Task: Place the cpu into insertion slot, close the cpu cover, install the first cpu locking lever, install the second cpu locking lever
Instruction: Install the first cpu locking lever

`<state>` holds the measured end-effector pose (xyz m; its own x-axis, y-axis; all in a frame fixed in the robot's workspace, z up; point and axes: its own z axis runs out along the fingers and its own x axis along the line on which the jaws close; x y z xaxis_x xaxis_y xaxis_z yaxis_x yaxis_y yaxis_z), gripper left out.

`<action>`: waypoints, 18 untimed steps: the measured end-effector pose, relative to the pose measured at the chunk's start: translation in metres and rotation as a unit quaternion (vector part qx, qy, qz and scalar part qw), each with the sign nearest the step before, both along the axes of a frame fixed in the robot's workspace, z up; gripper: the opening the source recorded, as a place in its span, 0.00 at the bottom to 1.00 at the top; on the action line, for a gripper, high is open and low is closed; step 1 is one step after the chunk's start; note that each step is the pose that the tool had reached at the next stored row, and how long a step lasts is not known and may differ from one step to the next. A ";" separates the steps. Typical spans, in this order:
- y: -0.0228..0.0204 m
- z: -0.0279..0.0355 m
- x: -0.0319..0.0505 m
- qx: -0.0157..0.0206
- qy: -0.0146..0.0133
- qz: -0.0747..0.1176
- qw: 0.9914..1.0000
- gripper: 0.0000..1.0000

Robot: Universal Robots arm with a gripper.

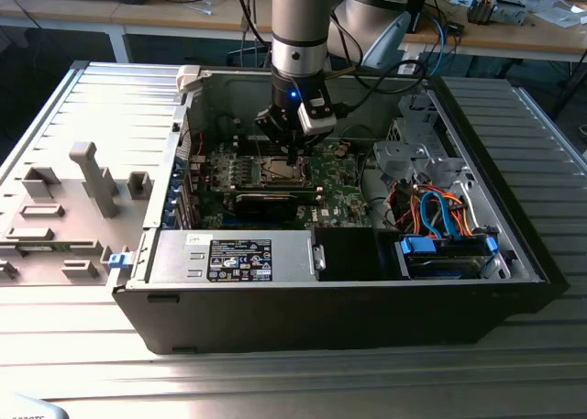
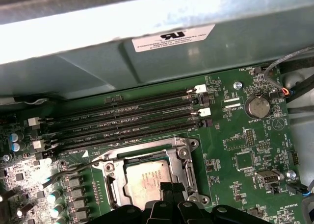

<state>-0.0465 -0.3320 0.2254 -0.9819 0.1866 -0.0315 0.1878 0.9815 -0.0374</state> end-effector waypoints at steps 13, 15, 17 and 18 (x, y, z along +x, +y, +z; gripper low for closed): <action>0.0000 0.0000 0.0000 0.000 0.000 0.005 1.000 0.11; 0.0000 0.0000 0.0000 0.000 0.000 0.006 1.000 0.11; 0.0000 0.0000 0.0000 0.000 0.000 0.006 1.000 0.11; 0.0000 0.0000 0.0000 0.000 0.000 0.006 1.000 0.11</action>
